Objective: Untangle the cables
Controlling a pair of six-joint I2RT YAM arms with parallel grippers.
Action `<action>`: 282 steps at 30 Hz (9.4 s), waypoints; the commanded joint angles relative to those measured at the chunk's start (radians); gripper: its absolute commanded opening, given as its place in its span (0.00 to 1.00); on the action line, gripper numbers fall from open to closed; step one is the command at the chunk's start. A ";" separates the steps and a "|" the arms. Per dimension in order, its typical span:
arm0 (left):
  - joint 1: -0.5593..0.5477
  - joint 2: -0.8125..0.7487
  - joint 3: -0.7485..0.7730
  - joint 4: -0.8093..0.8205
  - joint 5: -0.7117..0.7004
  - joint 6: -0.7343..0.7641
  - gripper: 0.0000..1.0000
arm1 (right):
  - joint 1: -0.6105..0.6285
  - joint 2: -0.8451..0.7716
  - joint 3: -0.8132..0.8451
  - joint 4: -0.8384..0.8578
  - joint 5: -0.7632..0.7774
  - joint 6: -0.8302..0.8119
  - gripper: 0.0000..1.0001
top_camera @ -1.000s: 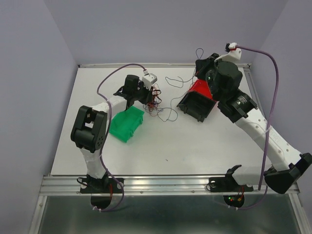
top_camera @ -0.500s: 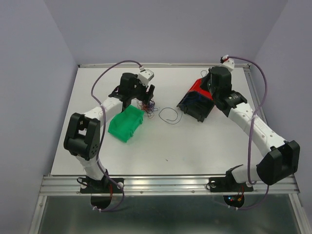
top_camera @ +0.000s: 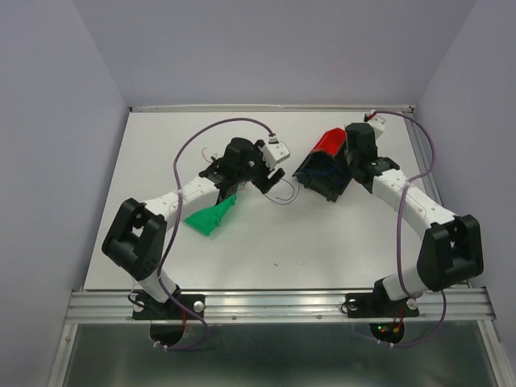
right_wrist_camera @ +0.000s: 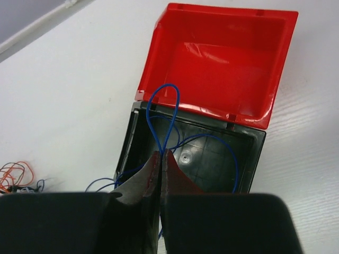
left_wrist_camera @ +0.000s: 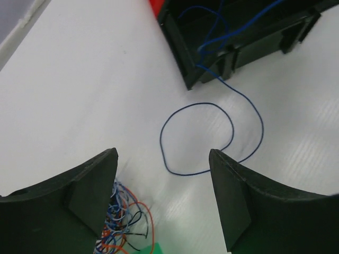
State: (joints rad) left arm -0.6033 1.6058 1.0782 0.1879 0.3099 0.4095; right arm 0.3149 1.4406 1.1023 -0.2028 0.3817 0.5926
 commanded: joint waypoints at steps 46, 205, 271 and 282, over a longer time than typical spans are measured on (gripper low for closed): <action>-0.130 0.147 0.475 -0.292 0.047 0.091 0.00 | -0.013 0.397 0.013 -0.004 -0.087 0.087 0.01; 0.235 0.046 0.101 -0.143 -0.072 -0.029 0.87 | 0.096 0.389 0.179 -0.280 -0.153 -0.254 0.01; 0.102 -0.308 0.204 -0.160 0.411 -0.084 0.00 | 0.362 -0.026 -0.282 0.675 -0.764 -0.355 0.58; 0.201 -0.405 0.072 0.002 0.017 -0.167 0.00 | 0.363 -0.219 -0.337 0.629 -0.497 -0.336 0.01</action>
State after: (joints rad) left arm -0.4156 1.2587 1.2079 0.0513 0.6224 0.2703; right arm 0.6754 1.3586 0.7609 0.3954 -0.2554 0.2581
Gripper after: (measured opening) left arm 0.048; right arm 0.012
